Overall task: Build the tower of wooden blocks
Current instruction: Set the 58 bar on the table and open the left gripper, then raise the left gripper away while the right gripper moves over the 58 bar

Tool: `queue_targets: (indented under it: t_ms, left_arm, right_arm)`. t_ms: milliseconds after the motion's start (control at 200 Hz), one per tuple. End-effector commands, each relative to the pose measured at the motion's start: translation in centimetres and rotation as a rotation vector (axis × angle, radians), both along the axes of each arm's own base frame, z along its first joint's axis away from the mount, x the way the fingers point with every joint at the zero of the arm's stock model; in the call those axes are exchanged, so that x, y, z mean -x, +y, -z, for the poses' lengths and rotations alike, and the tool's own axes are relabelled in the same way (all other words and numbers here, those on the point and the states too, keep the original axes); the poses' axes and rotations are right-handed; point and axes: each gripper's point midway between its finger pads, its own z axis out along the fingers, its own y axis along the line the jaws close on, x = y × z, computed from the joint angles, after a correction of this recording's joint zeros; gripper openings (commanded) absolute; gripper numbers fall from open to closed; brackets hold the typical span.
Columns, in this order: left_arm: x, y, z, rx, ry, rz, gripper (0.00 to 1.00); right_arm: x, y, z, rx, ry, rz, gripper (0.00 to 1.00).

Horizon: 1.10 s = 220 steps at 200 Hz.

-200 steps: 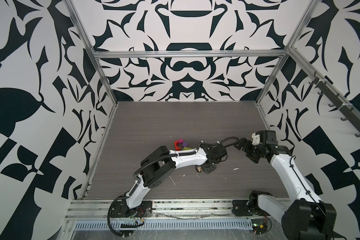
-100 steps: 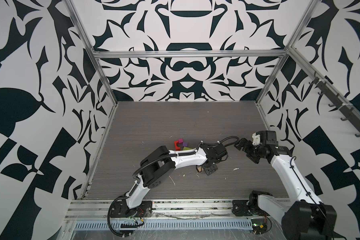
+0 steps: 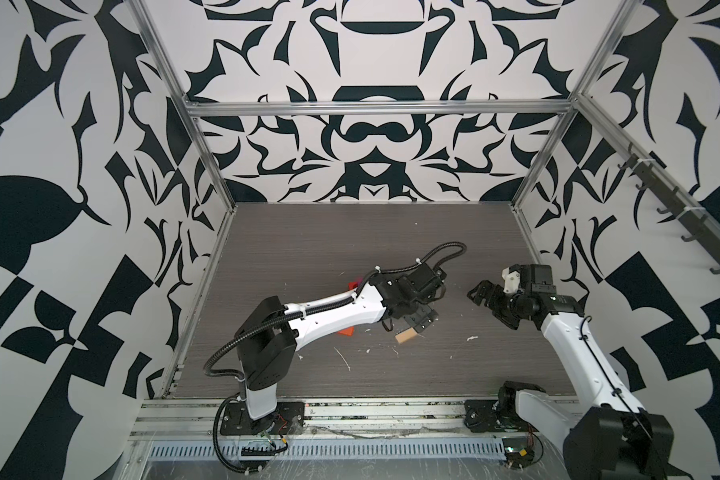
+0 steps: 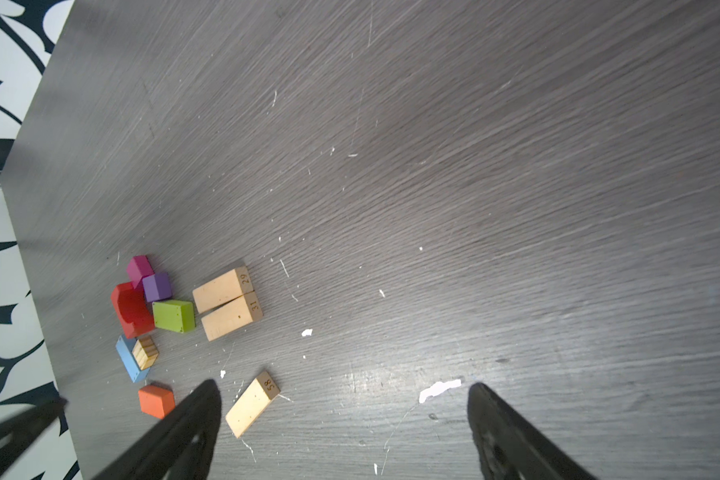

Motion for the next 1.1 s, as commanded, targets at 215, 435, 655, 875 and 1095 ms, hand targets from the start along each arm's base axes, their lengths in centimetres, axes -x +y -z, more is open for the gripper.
queue_targets:
  t_ms: [215,435,655,875,1095]
  left_arm:
    - [-3.4,5.5,-1.5,0.153,0.140,-0.273,0.99]
    - [-4.7,9.1,-3.6,0.252,0.217,-0.382,1.00]
    - [-6.4,13.9,-5.5,0.416,0.323,-0.523,0.99]
    - [-6.8,17.5,-6.8,0.507,0.375,-0.608,1.00]
    - [-7.3,19.9,-6.7,0.601,0.482,-0.671,0.99]
  right_arm:
    - [-0.3,4.7,-0.8,0.095,-0.070,-0.188,0.97]
    - [0.1,7.9,-0.5,0.140,-0.067,-0.330,0.96]
    - [1.1,11.3,-0.5,0.162,-0.086,-0.497,1.00]
    - [1.8,13.2,-0.4,0.239,-0.101,-0.602,1.00]
    - [2.5,16.0,-0.1,0.318,-0.127,-0.702,0.99]
